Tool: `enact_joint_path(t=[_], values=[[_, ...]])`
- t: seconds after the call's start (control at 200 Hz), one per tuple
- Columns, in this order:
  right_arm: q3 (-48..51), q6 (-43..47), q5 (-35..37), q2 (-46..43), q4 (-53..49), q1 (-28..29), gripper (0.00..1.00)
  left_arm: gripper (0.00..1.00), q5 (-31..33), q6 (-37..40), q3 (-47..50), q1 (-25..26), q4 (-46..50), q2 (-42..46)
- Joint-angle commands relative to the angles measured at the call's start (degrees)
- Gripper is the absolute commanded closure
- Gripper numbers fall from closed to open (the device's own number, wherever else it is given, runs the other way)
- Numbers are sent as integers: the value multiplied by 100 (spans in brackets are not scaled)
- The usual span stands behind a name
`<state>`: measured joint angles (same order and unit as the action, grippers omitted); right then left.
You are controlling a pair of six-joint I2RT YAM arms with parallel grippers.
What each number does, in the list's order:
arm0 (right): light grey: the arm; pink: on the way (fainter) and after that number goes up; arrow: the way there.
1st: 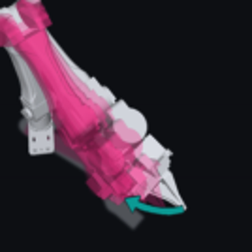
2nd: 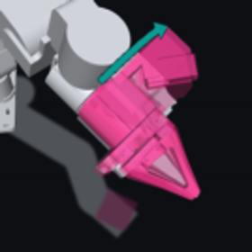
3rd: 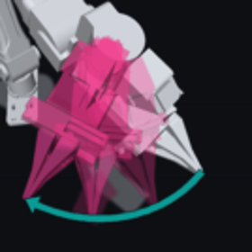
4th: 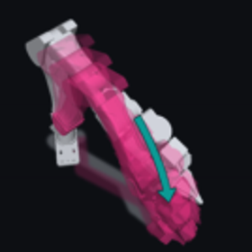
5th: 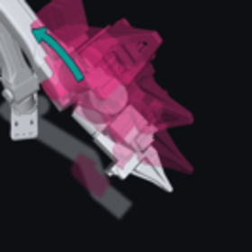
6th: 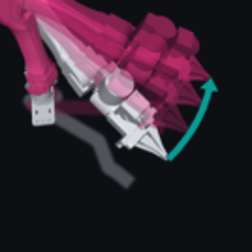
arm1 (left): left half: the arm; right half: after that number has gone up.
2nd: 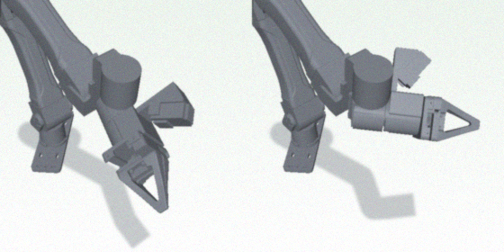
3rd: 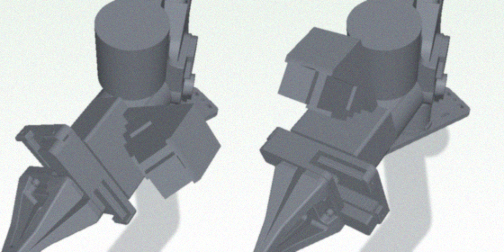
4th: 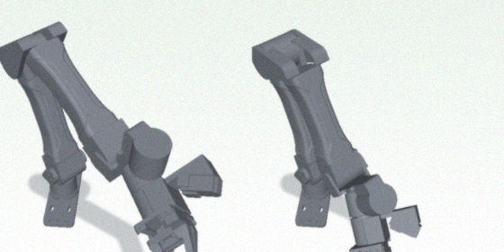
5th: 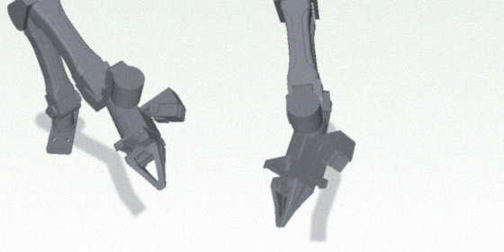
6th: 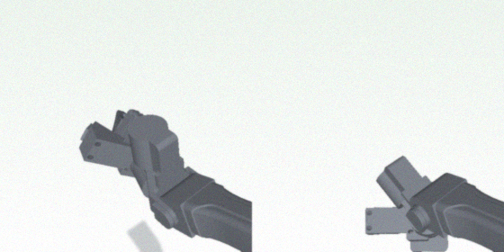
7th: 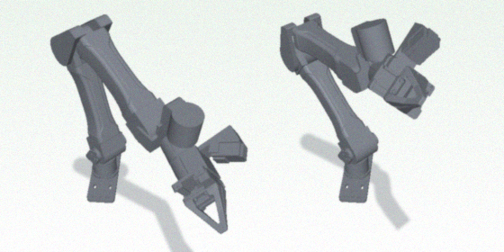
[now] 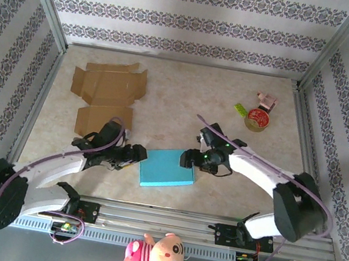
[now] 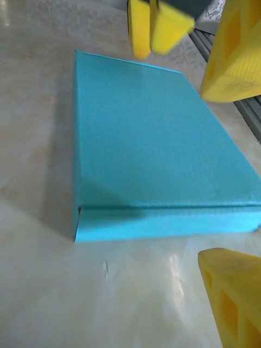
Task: Fold the paper box
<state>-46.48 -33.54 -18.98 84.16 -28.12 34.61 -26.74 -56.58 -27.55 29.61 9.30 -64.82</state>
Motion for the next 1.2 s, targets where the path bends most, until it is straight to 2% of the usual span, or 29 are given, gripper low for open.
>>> enact_joint_path(t=[0.0,0.14,0.265,0.34,0.45,0.585,0.68,0.77,0.81,0.899,1.039,1.119,1.194], values=[[-55,-260,-415,162,554,235,28,34,133,-397,26,350,-927,-560],[-59,-710,-243,200,1026,234,41,56,62,-529,-182,511,-1713,-1395],[-161,-1054,146,374,1431,-167,48,60,362,-55,-1092,440,-1689,-2382],[-451,-1051,361,708,1708,-576,48,61,477,432,-1994,299,-1733,-3223],[-1320,-673,762,1567,1942,-1121,48,64,695,745,-3576,19,-2109,-4689],[-3355,71,1182,2995,1414,-1647,49,67,1247,1351,-6181,-85,-1411,-6452],[-4462,353,1554,3824,1231,-1865,48,66,1579,1506,-7701,-119,-1203,-7422],[-5475,517,1747,4464,1033,-2093,44,62,1962,1634,-9007,-164,-901,-8198],[-5982,547,1578,4752,835,-2222,41,59,2124,1699,-9503,-180,-775,-8488],[-6948,743,1539,5137,291,-2373,35,49,2282,1748,-10032,-229,-765,-8766],[-7579,1357,1929,4830,-343,-2415,14,36,2433,2168,-9848,-309,-716,-8238],[-7599,1593,1869,4411,-578,-2441,8,23,2446,2351,-9364,-401,-601,-7571],[-7214,1695,1635,3897,-583,-2320,7,10,2508,2403,-8386,-519,-549,-6614]])
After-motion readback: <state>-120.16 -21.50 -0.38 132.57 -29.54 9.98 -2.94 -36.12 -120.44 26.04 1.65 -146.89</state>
